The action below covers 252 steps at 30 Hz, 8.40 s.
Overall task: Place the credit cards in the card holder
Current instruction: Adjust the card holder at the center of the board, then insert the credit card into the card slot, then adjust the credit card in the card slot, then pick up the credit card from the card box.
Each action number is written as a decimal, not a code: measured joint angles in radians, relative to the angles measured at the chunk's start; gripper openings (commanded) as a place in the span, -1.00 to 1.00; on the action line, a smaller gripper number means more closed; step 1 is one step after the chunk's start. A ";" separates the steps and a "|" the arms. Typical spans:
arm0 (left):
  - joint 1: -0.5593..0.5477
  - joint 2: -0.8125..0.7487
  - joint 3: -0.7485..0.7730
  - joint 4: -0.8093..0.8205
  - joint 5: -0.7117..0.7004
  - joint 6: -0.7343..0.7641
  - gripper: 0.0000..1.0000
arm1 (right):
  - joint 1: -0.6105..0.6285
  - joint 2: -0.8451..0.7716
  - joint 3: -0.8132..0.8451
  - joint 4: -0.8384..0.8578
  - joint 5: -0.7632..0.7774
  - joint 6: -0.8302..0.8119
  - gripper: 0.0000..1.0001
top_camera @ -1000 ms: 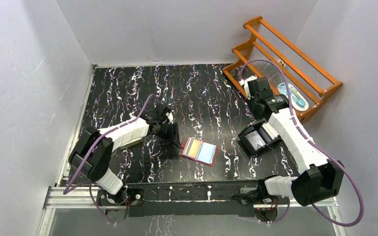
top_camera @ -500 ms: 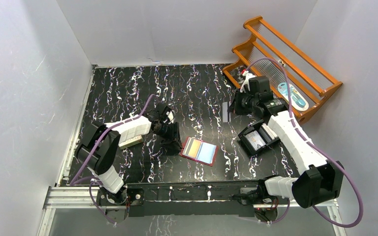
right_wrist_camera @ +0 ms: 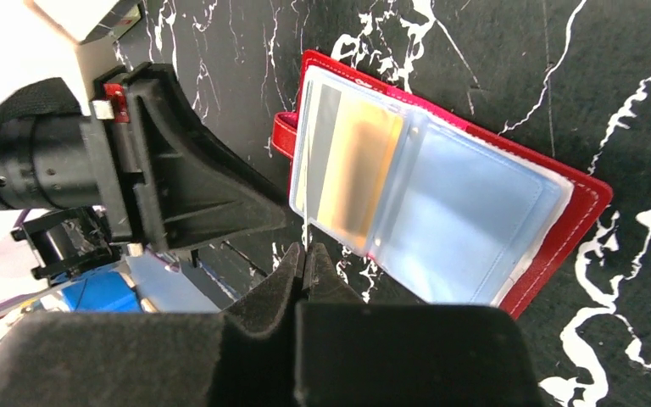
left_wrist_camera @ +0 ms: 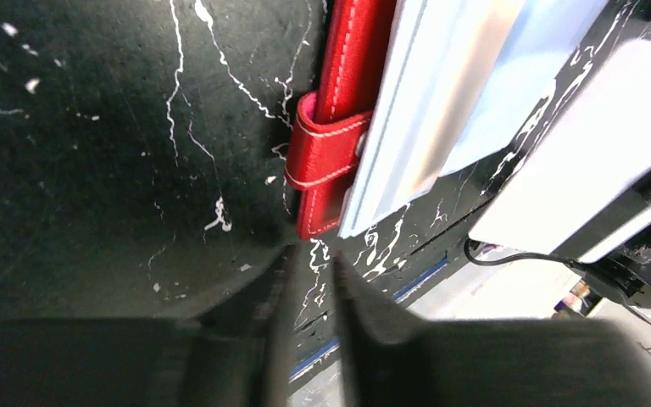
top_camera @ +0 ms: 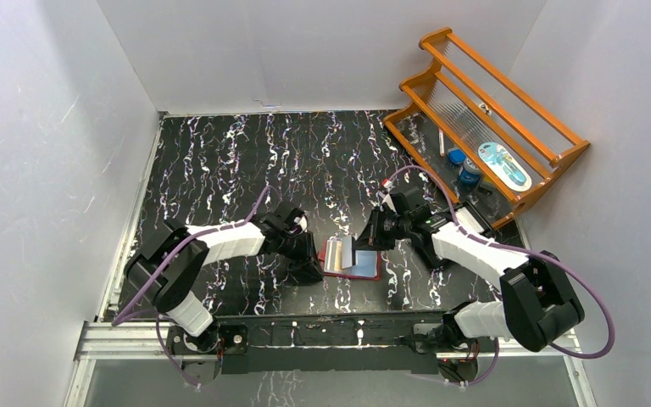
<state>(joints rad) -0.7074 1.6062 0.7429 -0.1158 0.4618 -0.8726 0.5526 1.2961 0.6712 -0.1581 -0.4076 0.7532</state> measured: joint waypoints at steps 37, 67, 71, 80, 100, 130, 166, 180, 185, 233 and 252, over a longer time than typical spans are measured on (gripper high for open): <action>0.019 0.106 0.204 -0.116 -0.167 0.158 -0.67 | -0.061 0.010 -0.171 0.184 -0.013 -0.019 -1.00; 0.023 -0.058 0.048 -0.143 -0.193 0.120 -1.00 | -0.093 0.066 -0.245 0.459 -0.163 0.081 -1.00; 0.023 -0.058 0.048 -0.143 -0.193 0.116 -1.00 | -0.093 0.073 -0.267 0.502 -0.157 0.081 -1.00; 0.023 -0.058 0.048 -0.143 -0.192 0.107 -0.99 | -0.093 0.120 -0.310 0.587 -0.180 0.098 -1.00; 0.023 -0.058 0.035 -0.126 -0.188 0.086 -0.98 | -0.088 0.197 -0.315 0.695 -0.222 0.134 -1.00; 0.023 -0.057 0.035 -0.129 -0.184 0.089 -0.96 | -0.029 0.343 -0.280 0.796 -0.269 0.082 -0.84; 0.024 -0.056 0.036 -0.127 -0.173 0.086 -0.95 | 0.135 0.220 -0.061 0.259 0.051 0.031 -0.19; 0.024 -0.056 0.036 -0.128 -0.172 0.086 -0.94 | 0.208 0.257 -0.019 0.259 0.093 0.055 -0.20; 0.024 -0.056 0.036 -0.128 -0.173 0.084 -0.94 | 0.216 0.257 -0.019 0.259 0.095 0.056 -0.20; 0.023 -0.293 0.130 -0.284 -0.171 0.332 -0.18 | -0.079 -0.002 0.370 -0.513 1.063 -0.927 0.01; 0.023 -0.332 0.121 -0.311 -0.166 0.365 -0.15 | -0.303 0.113 0.162 -0.317 1.060 -1.154 0.02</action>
<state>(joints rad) -0.6842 1.2743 0.8639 -0.4271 0.2955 -0.5072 0.2501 1.4094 0.8330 -0.4747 0.6521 -0.4004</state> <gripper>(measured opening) 0.424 0.513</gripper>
